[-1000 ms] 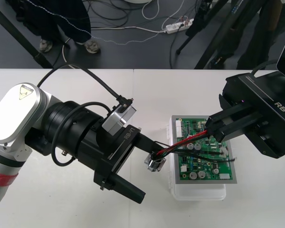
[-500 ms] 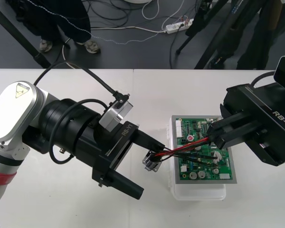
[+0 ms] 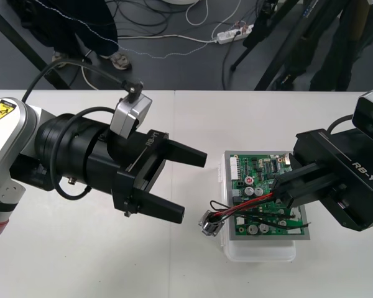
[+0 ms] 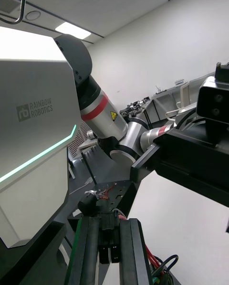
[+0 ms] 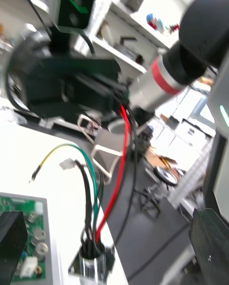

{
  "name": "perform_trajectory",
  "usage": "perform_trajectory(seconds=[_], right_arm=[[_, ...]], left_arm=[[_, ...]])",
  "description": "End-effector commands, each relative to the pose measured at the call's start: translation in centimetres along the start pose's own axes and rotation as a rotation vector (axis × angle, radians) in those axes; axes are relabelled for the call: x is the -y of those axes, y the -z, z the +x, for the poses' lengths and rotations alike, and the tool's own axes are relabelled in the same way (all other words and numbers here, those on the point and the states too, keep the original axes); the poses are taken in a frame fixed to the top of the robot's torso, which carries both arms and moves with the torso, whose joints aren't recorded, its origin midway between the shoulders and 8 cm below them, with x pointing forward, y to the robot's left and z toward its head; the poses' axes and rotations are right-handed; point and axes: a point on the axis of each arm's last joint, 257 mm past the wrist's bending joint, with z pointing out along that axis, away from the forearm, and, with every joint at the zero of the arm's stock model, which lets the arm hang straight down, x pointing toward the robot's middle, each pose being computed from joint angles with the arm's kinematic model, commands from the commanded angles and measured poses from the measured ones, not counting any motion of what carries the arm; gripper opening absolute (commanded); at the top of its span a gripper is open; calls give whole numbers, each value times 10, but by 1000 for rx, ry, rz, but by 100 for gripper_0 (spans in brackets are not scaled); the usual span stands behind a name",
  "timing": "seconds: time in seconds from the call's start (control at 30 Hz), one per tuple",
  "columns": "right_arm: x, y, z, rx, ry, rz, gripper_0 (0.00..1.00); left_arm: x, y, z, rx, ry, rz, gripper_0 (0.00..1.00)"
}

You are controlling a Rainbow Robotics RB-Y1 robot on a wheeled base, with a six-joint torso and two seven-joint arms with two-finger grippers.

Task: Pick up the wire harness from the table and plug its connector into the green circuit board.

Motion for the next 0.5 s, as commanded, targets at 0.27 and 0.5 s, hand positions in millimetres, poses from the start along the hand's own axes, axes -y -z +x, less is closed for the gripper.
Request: perform_trajectory(seconds=[0.27, 0.5], right_arm=[[28, -15, 7, 23, 37, 105, 0], [54, -17, -5, 72, 67, 205, 0]], left_arm=[[-28, 10, -37, 148, -105, -152, 100], [-33, 10, -36, 221, -83, -188, 100]])
